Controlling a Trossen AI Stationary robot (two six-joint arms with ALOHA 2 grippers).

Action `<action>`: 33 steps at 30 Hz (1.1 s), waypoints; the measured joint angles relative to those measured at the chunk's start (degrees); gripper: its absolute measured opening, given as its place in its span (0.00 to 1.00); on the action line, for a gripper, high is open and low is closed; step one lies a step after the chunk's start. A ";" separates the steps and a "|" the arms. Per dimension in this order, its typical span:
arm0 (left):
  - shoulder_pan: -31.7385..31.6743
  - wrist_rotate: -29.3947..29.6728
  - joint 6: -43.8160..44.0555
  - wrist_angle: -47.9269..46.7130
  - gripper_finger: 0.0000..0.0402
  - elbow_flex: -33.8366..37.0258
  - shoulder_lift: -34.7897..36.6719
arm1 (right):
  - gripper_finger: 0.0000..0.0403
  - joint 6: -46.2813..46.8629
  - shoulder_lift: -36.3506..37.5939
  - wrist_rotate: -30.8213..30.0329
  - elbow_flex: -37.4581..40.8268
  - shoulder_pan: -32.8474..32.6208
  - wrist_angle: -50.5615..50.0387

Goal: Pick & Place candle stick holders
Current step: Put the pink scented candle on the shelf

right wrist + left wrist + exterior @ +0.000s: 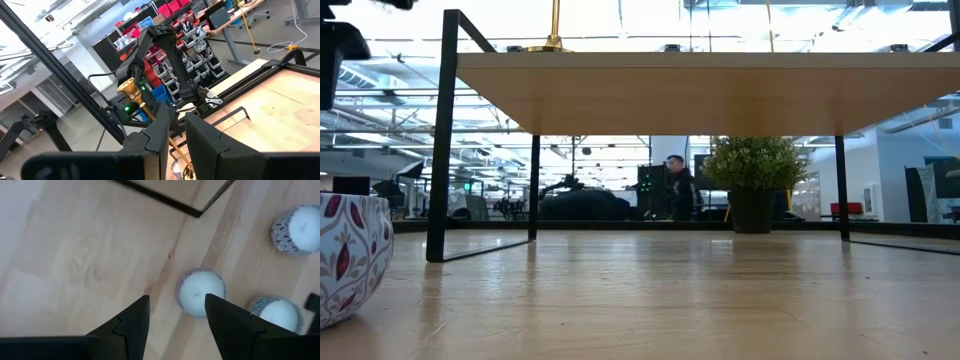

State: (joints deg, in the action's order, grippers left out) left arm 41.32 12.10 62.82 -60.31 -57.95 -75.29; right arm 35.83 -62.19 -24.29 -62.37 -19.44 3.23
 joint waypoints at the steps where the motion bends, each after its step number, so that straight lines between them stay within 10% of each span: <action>1: 0.99 1.36 -0.78 0.00 0.49 0.00 -0.02 | 0.15 0.25 0.00 0.02 0.00 0.00 0.02; 9: 5.72 6.93 5.76 0.48 0.49 3.31 -0.02 | 0.15 0.59 0.00 0.04 0.00 0.00 0.00; 19: 5.37 -8.94 18.18 13.03 0.55 11.36 -0.04 | 0.15 0.60 0.00 0.04 0.00 0.00 0.00; 24: 5.60 -5.57 24.42 20.82 0.61 12.13 -0.02 | 0.15 1.03 0.00 0.05 0.00 0.00 0.00; 33: 5.69 -2.69 14.16 24.02 0.64 11.89 -0.02 | 0.15 1.61 0.00 0.08 0.00 0.00 0.00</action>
State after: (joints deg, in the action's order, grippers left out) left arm 47.00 9.41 76.98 -36.29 -46.06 -75.31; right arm 37.45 -62.19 -24.21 -62.37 -19.44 3.22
